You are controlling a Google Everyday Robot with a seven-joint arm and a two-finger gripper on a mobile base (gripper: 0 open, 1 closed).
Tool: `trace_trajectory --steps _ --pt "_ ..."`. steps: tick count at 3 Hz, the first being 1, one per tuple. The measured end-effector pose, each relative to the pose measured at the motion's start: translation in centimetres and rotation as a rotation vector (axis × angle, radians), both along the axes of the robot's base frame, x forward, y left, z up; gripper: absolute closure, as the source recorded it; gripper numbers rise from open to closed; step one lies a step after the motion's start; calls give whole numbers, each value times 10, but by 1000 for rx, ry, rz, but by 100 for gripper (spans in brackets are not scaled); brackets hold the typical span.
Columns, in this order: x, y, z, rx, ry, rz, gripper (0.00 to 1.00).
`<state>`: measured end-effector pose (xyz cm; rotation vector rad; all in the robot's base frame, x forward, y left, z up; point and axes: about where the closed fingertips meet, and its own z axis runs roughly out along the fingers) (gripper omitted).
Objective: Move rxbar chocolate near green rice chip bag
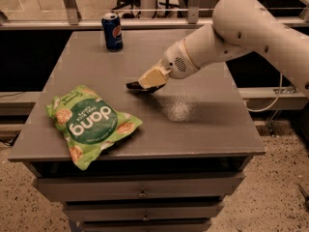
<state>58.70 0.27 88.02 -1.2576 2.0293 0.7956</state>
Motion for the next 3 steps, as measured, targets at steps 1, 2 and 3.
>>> trace_trajectory --steps 1,2,3 --pt "-33 15 1 38 47 41 100" --pt "-54 19 4 43 75 55 82" --pt "-68 16 10 35 89 55 58"
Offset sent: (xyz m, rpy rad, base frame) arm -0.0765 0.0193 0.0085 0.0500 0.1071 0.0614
